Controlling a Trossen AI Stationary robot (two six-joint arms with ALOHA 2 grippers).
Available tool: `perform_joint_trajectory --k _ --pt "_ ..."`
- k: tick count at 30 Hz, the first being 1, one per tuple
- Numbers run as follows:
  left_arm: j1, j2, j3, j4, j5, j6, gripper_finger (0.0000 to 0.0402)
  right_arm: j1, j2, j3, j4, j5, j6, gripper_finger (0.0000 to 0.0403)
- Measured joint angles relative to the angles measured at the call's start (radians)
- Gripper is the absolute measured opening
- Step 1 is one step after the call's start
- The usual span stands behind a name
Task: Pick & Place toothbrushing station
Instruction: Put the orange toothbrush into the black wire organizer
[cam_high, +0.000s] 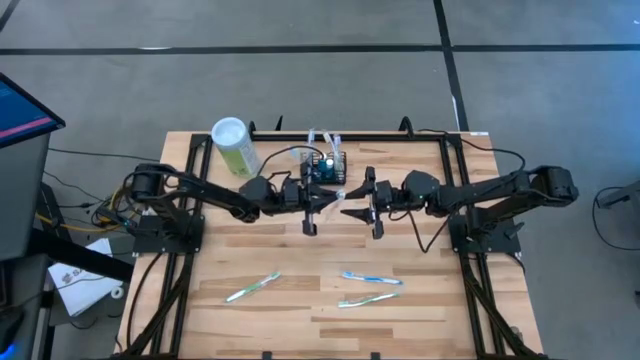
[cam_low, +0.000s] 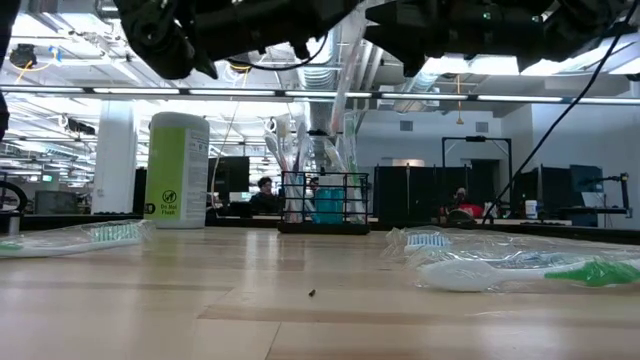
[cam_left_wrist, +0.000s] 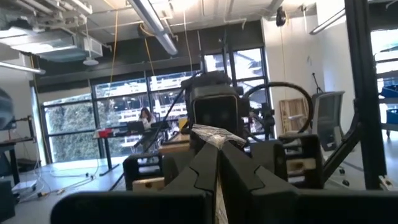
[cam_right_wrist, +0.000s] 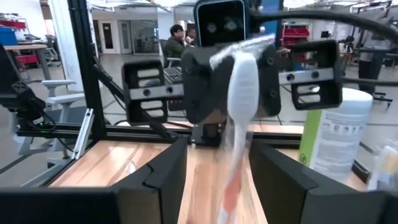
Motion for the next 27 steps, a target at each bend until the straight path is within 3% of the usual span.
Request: perform_joint_trajectory --k 8,18,27 --pt "0.0 0.026 0.039 0.002 0.015 0.0 0.0001 -0.001 0.0 0.0 -0.011 0.001 -0.008 0.0151" --pt "0.0 0.026 0.039 0.002 0.03 0.0 0.0001 -0.001 0.0 0.0 -0.01 0.001 -0.036 0.0016" --pt "0.0 0.026 0.039 0.001 0.04 0.0 0.0001 -0.001 0.0 0.0 -0.011 0.001 -0.045 0.0007"
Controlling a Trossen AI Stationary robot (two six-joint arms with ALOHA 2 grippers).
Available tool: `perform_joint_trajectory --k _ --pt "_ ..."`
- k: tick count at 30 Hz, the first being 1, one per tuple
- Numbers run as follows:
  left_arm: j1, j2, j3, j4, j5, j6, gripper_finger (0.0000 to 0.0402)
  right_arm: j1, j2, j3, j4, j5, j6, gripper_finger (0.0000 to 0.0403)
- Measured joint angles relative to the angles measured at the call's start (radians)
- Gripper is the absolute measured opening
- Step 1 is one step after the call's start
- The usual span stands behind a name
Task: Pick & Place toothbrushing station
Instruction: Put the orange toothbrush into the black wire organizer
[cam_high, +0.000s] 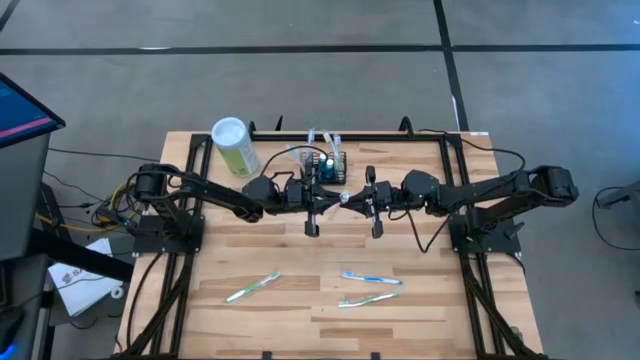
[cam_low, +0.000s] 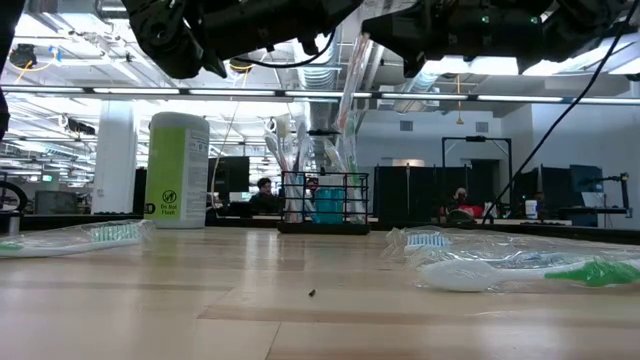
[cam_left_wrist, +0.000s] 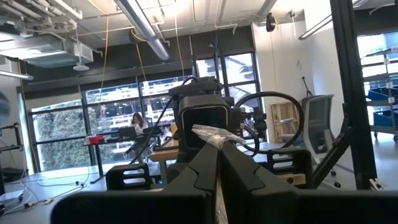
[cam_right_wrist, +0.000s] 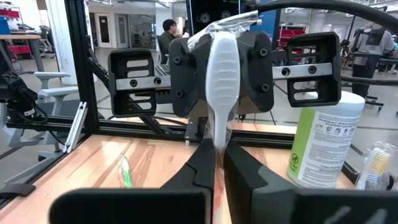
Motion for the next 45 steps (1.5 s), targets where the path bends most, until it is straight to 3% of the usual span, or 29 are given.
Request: perform_joint_trajectory --k 12,22,29,36,45 --pt "0.0 0.0 0.0 -0.005 -0.002 0.0 0.0016 0.0 0.0 0.0 -0.008 0.0 -0.007 0.0003" --pt "0.0 -0.009 -0.002 -0.029 -0.077 0.0 0.0048 -0.029 -0.004 0.0 -0.034 0.0 0.008 0.0001" --pt "0.0 -0.128 -0.048 -0.165 -0.154 0.0 0.0073 -0.054 -0.018 0.0 -0.075 -0.001 0.019 0.0001" --pt "-0.017 -0.256 -0.152 -0.225 -0.156 -0.007 0.0076 -0.106 -0.063 0.0 -0.08 -0.003 0.019 0.0" --pt "-0.04 -0.278 -0.242 -0.227 -0.156 -0.035 0.0066 -0.197 -0.074 0.094 -0.271 -0.003 0.01 0.0"
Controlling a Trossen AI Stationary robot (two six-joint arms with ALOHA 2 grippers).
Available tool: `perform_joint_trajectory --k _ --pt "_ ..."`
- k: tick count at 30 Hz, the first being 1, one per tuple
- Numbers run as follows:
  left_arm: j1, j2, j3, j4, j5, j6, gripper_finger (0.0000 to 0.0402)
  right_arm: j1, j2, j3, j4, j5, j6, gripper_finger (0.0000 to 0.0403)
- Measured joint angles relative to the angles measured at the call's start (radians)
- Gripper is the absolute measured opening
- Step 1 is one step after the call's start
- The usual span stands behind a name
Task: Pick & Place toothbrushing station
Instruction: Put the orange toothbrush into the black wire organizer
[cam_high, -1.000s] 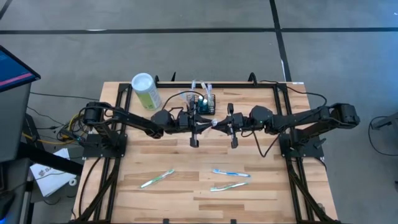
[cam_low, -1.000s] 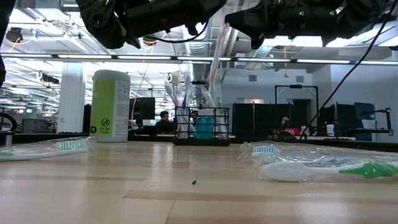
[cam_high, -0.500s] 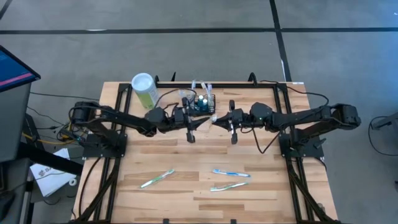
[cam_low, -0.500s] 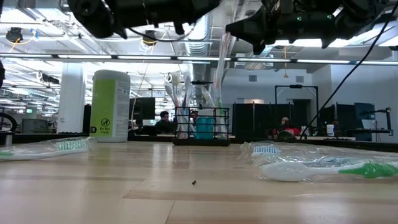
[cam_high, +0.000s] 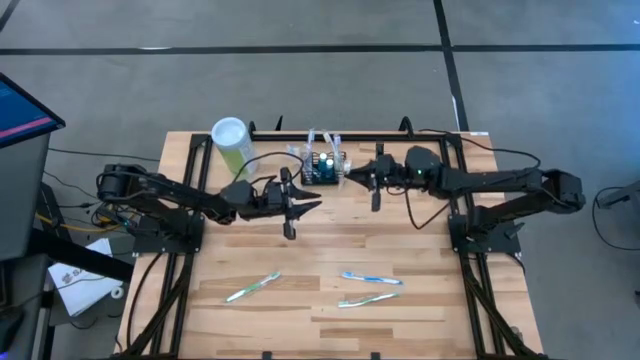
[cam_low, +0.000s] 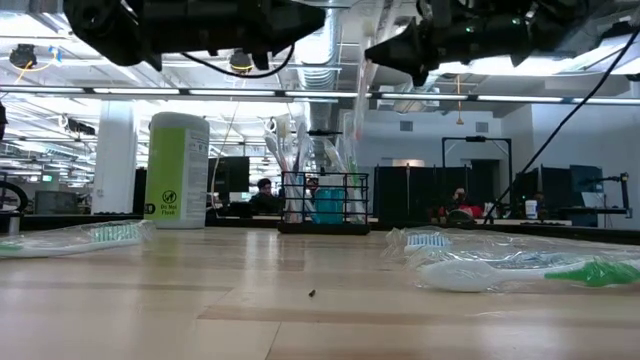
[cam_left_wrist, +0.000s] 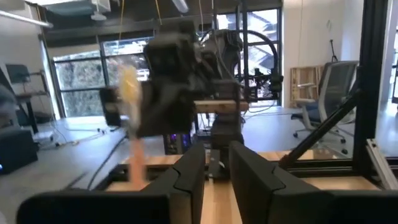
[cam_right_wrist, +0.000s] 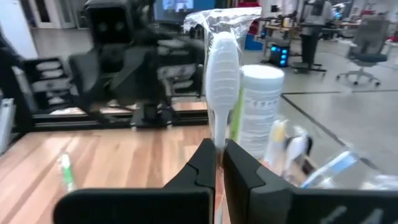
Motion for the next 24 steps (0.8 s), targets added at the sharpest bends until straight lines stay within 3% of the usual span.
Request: perform_joint_trajectory --k 13,24 --pt "-0.002 0.006 -0.04 0.0 0.001 -0.033 0.0062 -0.097 0.007 0.052 -0.067 0.0 -0.001 0.0" --pt "-0.001 0.006 -0.04 0.001 0.001 -0.031 0.0058 -0.18 0.114 0.052 -0.009 -0.013 0.013 0.0"
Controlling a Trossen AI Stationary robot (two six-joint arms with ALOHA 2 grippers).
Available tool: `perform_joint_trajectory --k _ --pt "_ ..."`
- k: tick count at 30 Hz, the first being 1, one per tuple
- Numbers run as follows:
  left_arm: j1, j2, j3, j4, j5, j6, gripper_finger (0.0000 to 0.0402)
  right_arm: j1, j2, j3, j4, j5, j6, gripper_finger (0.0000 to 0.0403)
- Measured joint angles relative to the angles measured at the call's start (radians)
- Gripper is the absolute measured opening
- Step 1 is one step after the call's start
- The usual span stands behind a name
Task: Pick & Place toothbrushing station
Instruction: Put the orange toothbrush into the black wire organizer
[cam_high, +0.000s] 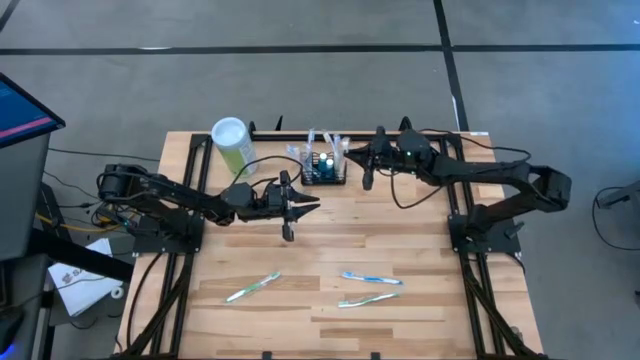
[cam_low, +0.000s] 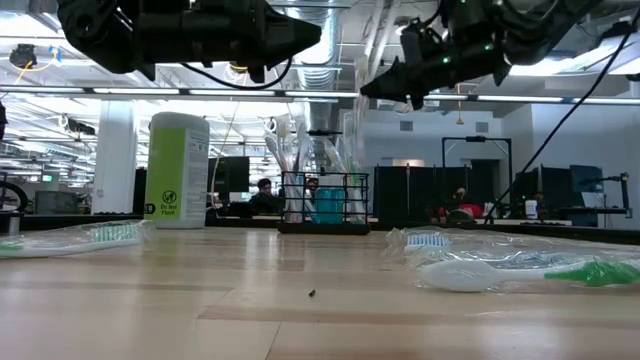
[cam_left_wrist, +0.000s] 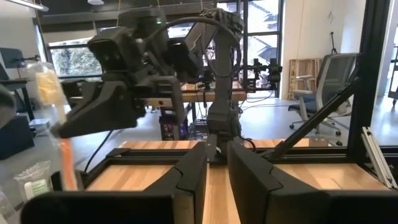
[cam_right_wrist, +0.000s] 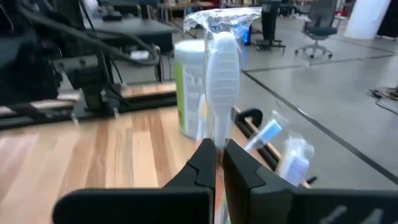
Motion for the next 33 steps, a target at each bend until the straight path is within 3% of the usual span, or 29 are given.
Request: perform_joint_trajectory --k 15,33 --pt "0.0 0.0 0.0 0.0 0.0 0.001 0.0058 -0.07 0.102 0.002 0.114 -0.07 0.033 0.0" --pt "0.0 0.0 0.0 -0.001 0.001 -0.002 0.0058 -0.091 0.11 0.059 -0.042 -0.074 0.012 0.0001"
